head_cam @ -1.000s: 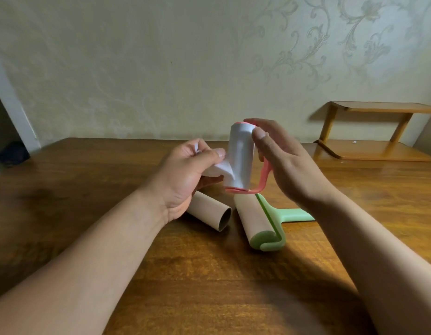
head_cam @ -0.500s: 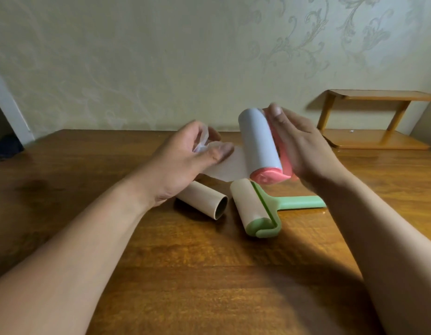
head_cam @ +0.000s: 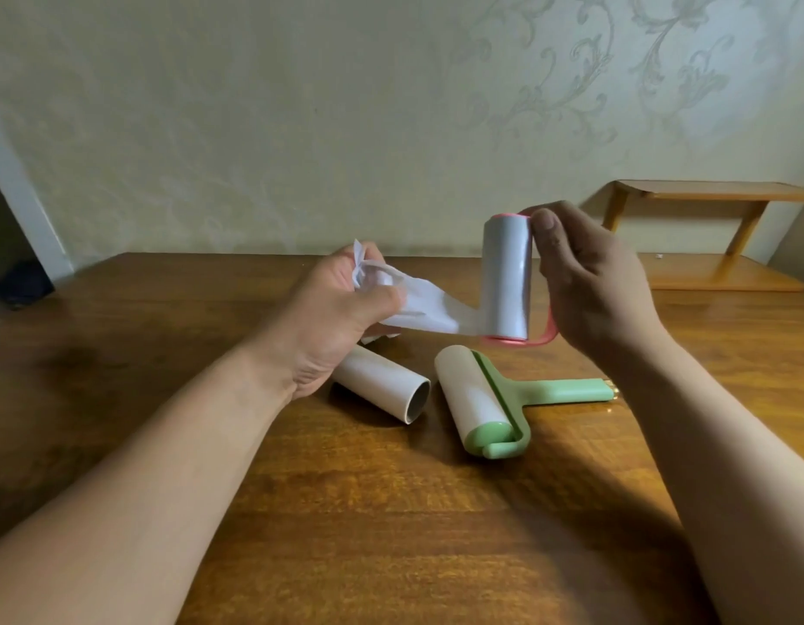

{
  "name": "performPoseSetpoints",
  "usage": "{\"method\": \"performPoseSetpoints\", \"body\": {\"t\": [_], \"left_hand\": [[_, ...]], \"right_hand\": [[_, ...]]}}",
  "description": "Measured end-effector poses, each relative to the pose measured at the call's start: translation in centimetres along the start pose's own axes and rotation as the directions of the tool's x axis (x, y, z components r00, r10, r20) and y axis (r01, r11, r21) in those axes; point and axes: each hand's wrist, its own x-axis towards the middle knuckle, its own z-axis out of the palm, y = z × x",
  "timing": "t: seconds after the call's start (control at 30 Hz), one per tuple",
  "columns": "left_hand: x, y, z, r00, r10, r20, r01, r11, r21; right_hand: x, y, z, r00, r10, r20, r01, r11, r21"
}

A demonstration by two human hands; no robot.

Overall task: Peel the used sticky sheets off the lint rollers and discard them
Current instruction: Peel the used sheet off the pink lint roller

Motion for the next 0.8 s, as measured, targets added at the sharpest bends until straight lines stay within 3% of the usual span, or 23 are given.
{"method": "performPoseSetpoints", "body": {"t": [0.13,0.27,0.37,0.43,0.53,0.7,0.8], "left_hand": [[0.2,-0.1,0.4,0.994,0.005,-0.106,-0.015,0.995,-0.094],[0.1,0.5,0.1,0.977,-0.009,-0.212,0.002,0.999,-0.034],[-0.4,0.6,1.0,0.988,-0.077,-0.131,0.06,0.989,-0.132],[-0.8,0.6,2.2,0.996,-0.094,-0.001,0.094,0.993,-0.075],[-1.1,0.5,3.3,0.987,-0.12,0.11,0.126,0.991,-0.046],[-0.9,0.6,3.8,0.997,-0.077,0.006,0.076,0.99,0.116],[-1.2,0.8,4.1,0.997,-0.069,0.025,0.066,0.993,0.102]], "right_hand": [[-0.3,-0.5,0.8,0.998,0.068,0.016,-0.068,0.915,0.398],[-0.2,-1.0,1.0,0.987,0.16,0.01,-0.146,0.872,0.466],[-0.5,-1.5,1.5,0.994,0.105,0.043,-0.112,0.845,0.523],[-0.7,-2.2,2.0,0.997,0.058,0.041,-0.071,0.818,0.571],[-1.0,-2.8,2.4,0.999,-0.013,0.04,-0.01,0.846,0.534],[-1.3,-3.3,2.1,0.985,-0.044,0.165,-0.01,0.949,0.316],[-1.3,-3.7,2.1,0.979,-0.035,0.201,-0.032,0.947,0.32]]}}
